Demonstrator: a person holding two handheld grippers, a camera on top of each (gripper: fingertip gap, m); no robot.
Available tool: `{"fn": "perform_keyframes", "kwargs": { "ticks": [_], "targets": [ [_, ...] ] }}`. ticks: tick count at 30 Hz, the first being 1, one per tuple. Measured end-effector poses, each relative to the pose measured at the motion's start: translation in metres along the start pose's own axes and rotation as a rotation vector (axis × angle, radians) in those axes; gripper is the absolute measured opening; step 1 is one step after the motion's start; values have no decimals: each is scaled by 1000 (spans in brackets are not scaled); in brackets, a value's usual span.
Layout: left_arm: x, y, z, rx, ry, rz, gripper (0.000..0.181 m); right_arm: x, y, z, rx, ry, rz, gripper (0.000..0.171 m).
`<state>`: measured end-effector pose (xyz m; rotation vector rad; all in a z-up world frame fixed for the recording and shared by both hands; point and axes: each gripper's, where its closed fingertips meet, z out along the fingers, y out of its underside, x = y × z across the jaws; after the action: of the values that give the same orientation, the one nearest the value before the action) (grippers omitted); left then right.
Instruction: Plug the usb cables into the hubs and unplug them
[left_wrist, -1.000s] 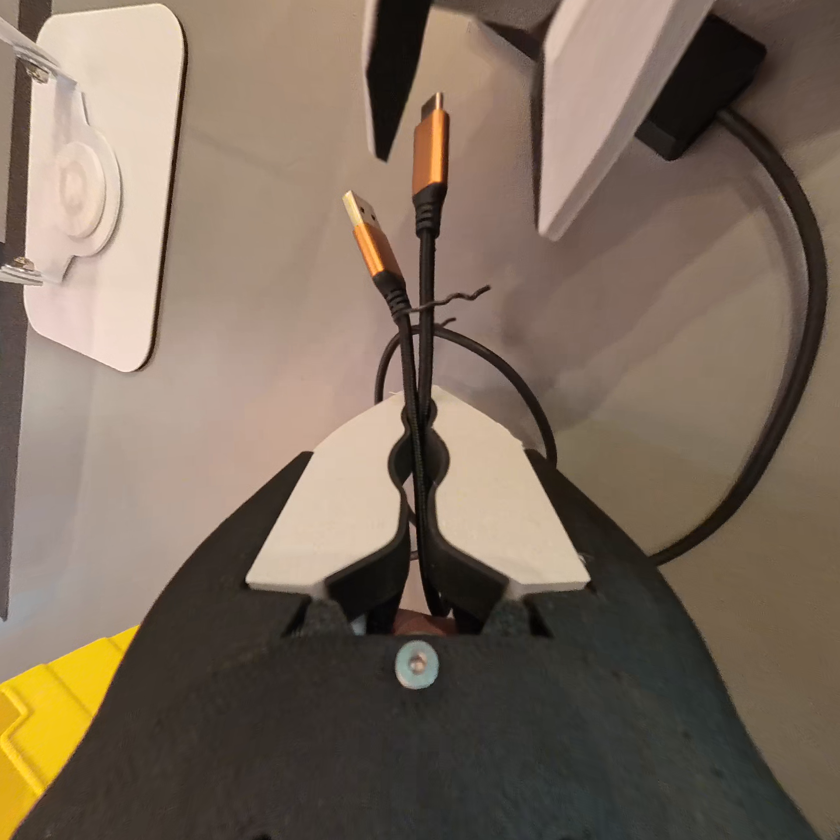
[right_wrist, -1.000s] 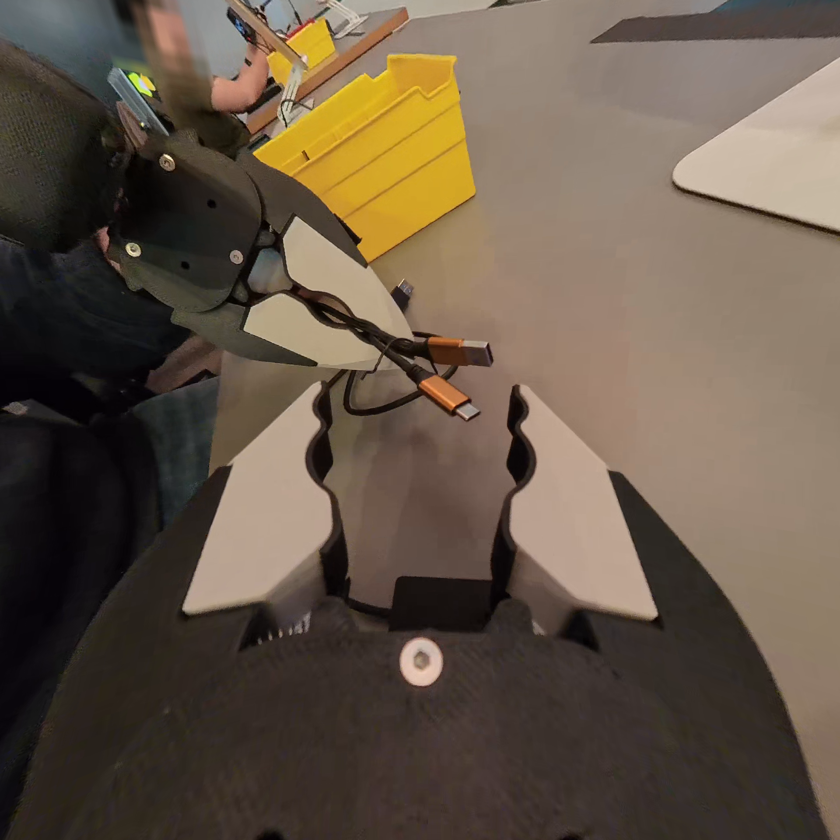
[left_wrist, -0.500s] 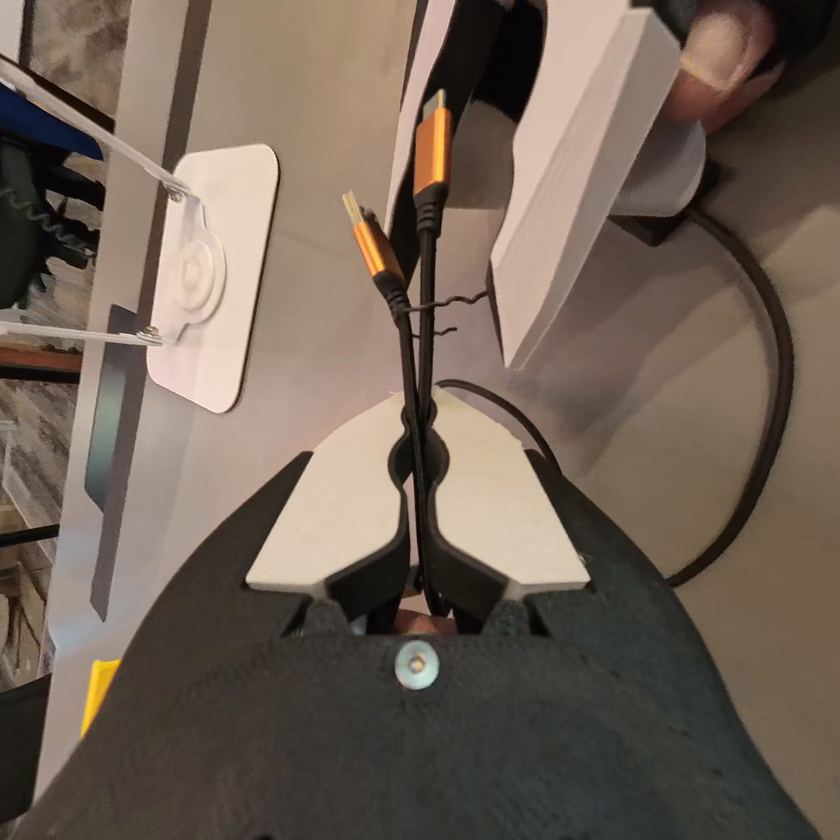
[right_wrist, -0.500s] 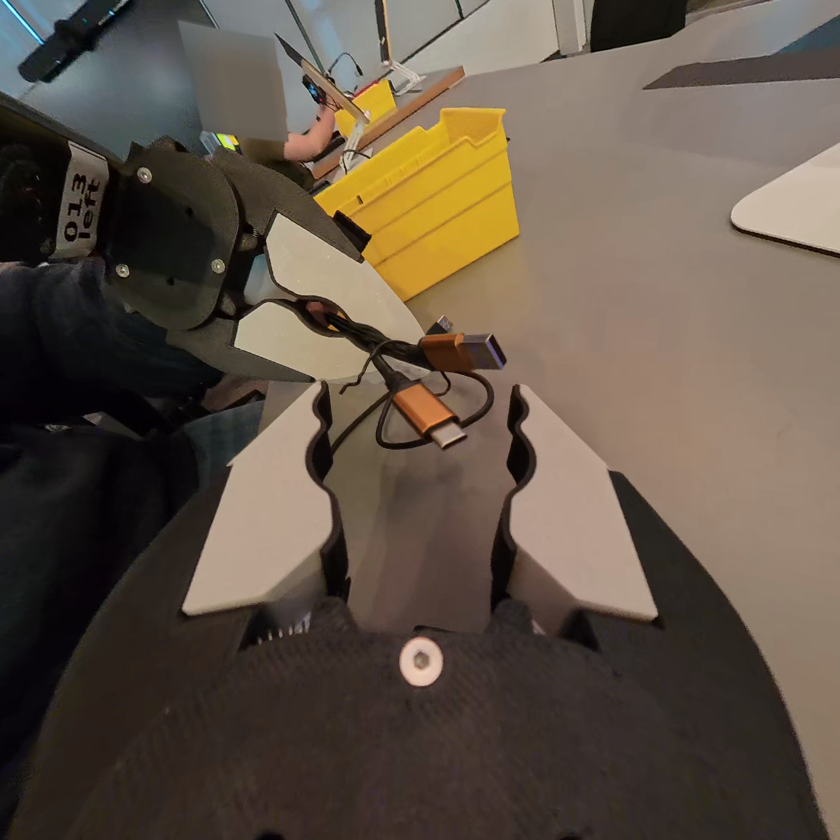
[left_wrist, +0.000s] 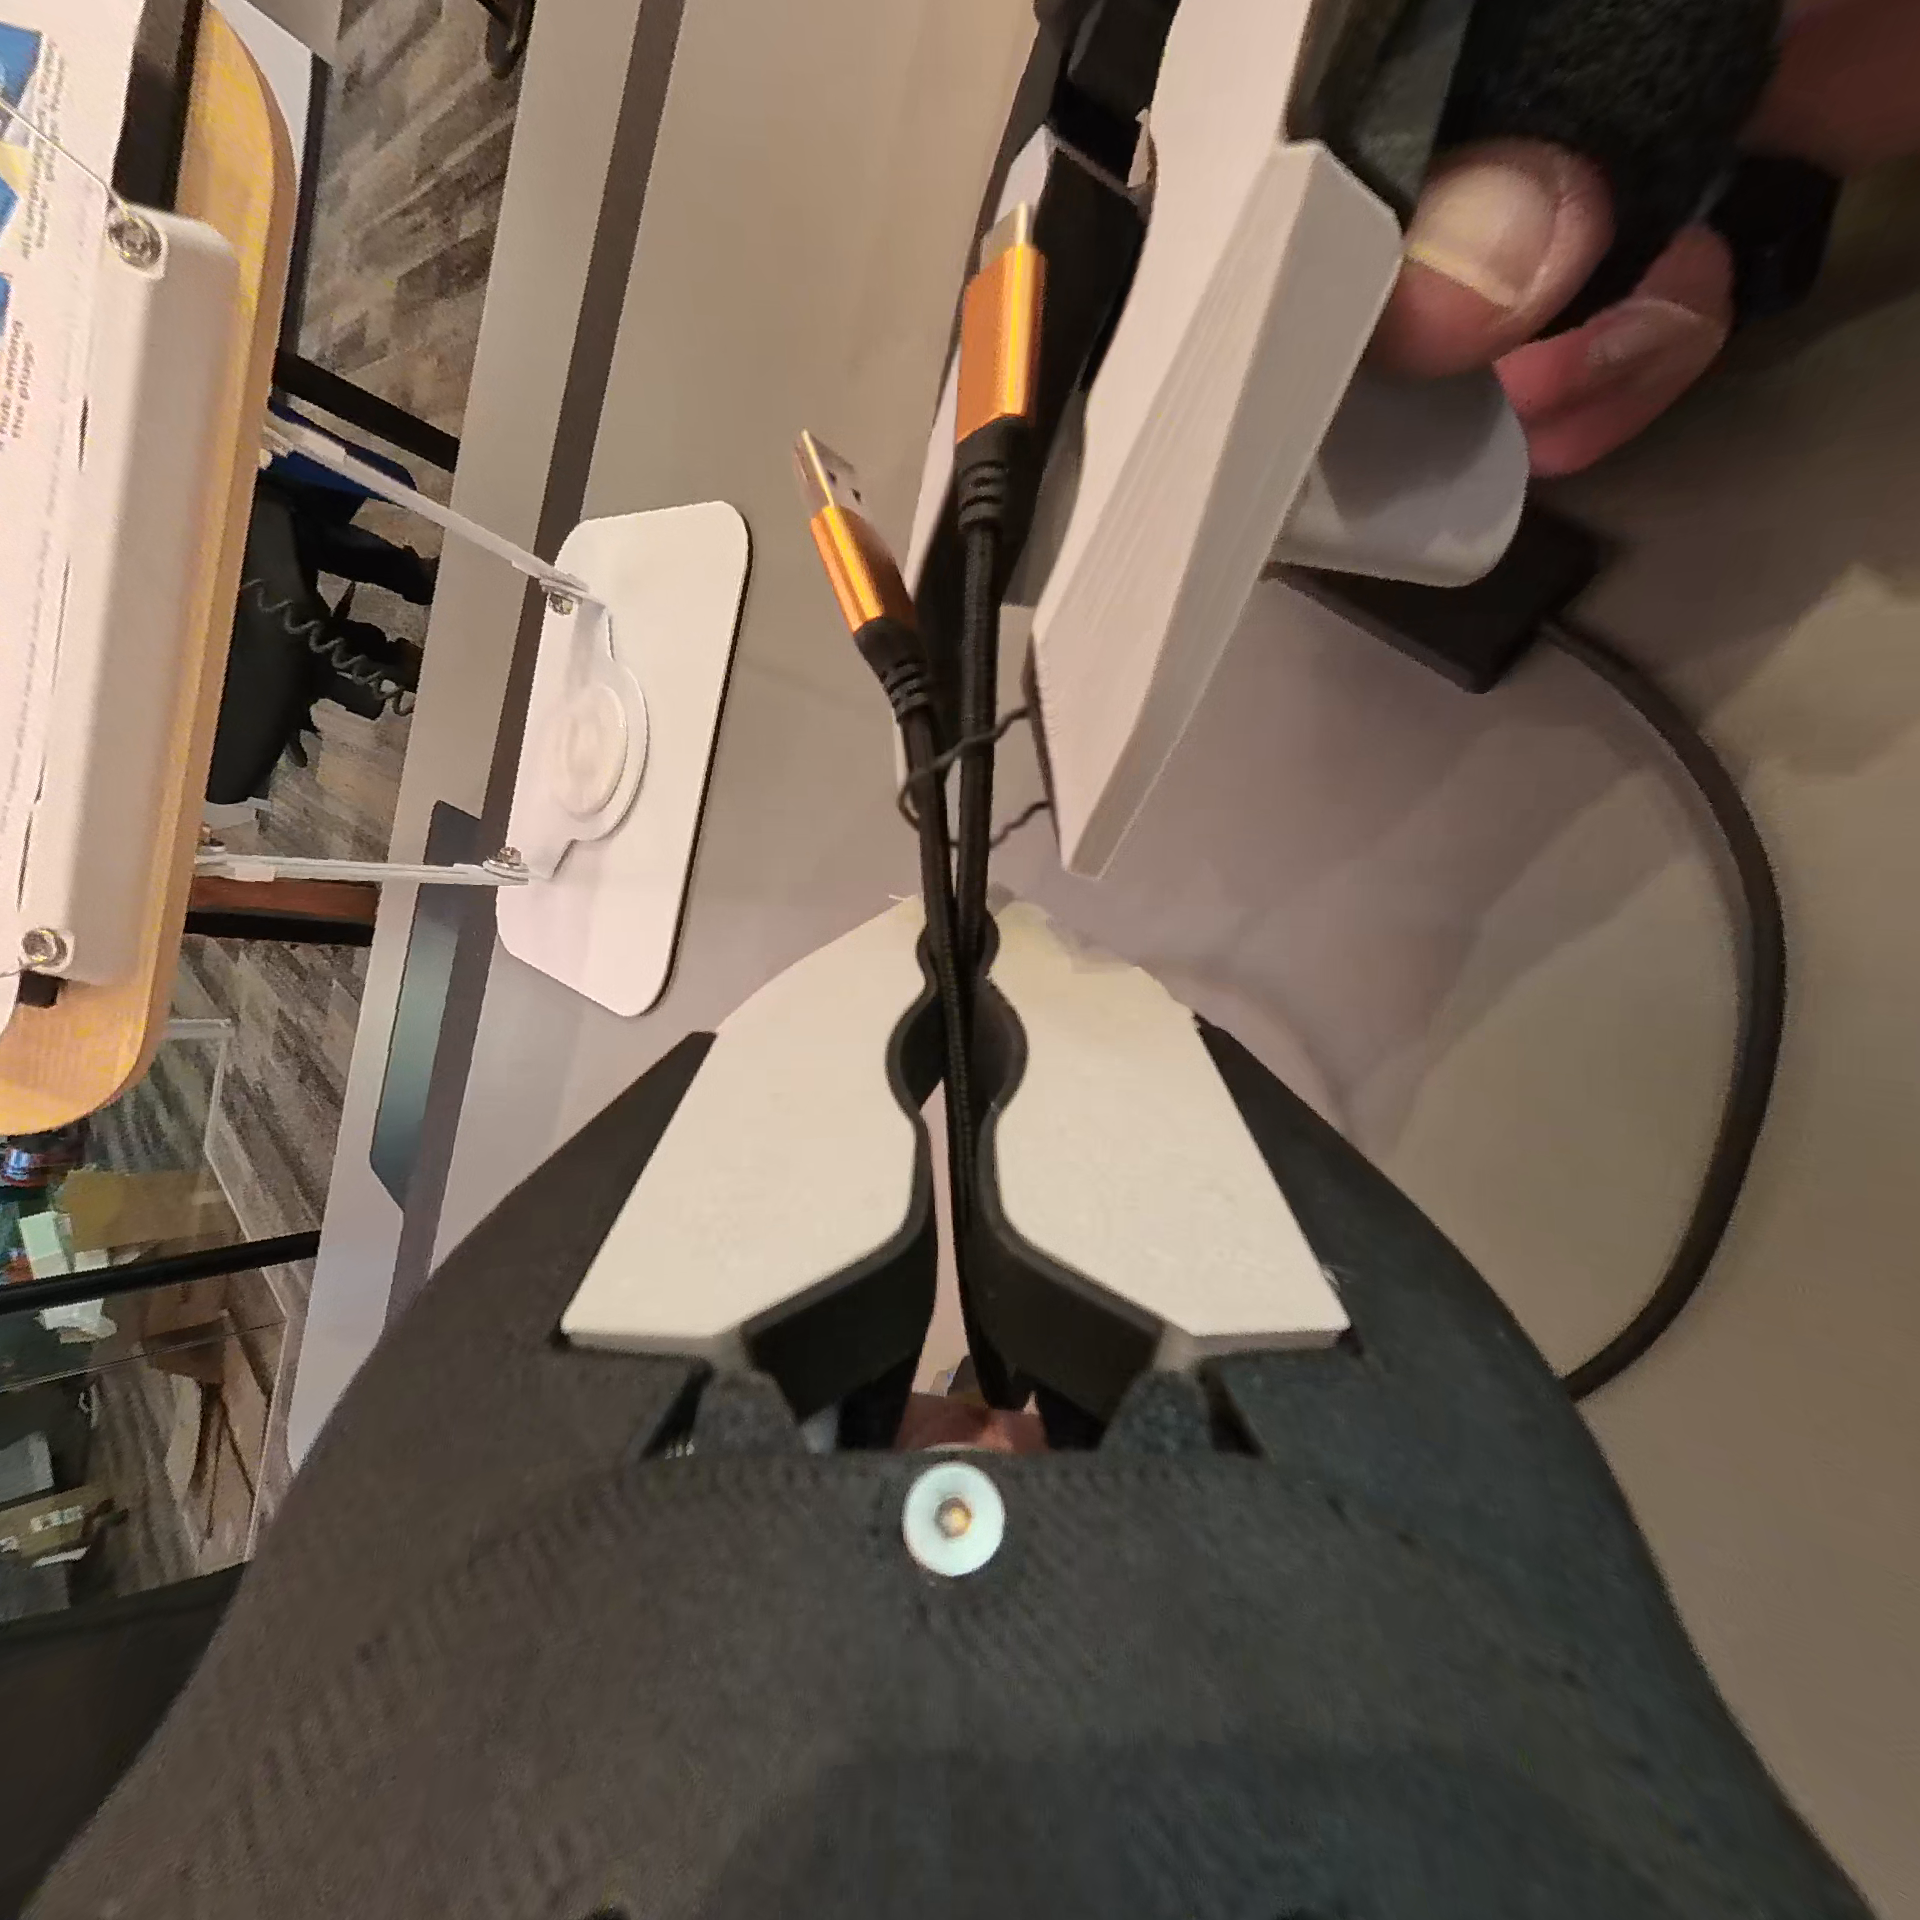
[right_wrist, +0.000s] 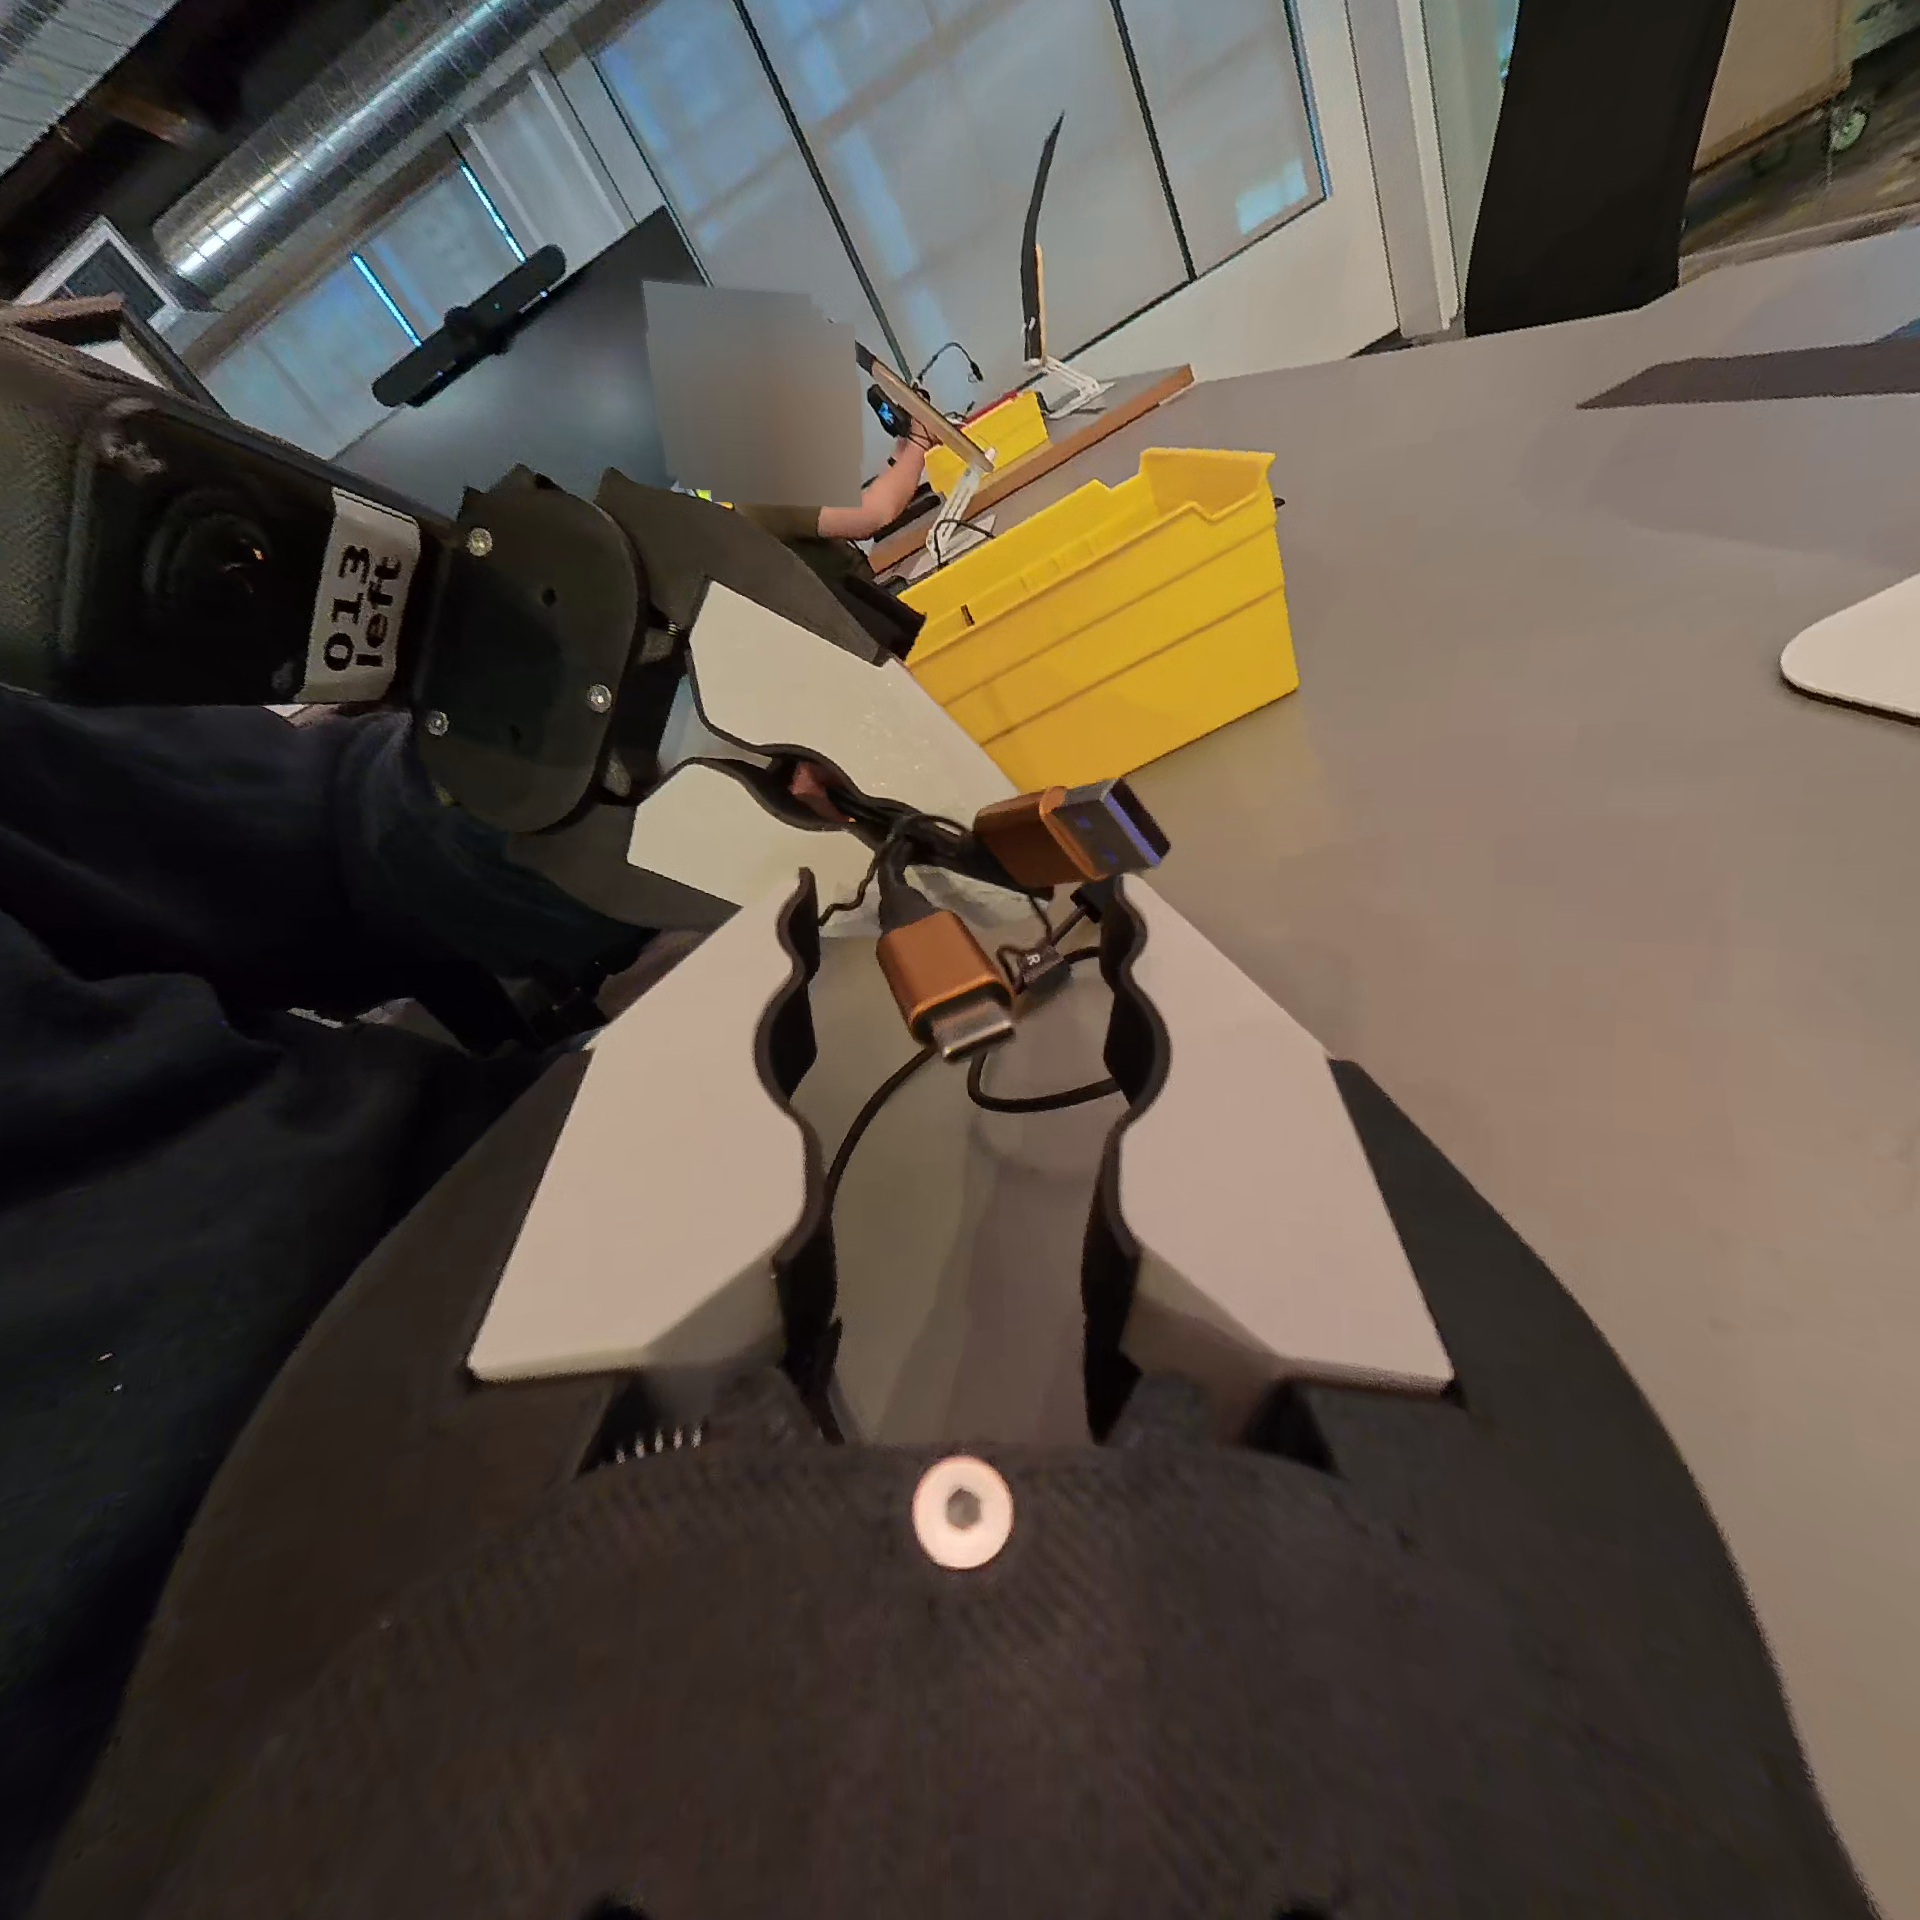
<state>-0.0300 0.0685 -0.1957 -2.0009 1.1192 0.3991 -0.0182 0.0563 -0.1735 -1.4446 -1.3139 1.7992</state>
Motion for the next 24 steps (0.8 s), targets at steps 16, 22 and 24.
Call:
{"fn": "perform_keyframes", "kwargs": {
  "ticks": [16,22,24],
  "targets": [
    [-2,-13,-4,18,-41,62,0,-14,-1,2,14,-97,46,66],
    [-6,-13,-2,-10,-106,111,0,-13,-4,1,38,-107,97,70],
    [-5,-13,-1,-18,-122,130,0,-12,-4,1,42,-103,112,70]
  ]
}}
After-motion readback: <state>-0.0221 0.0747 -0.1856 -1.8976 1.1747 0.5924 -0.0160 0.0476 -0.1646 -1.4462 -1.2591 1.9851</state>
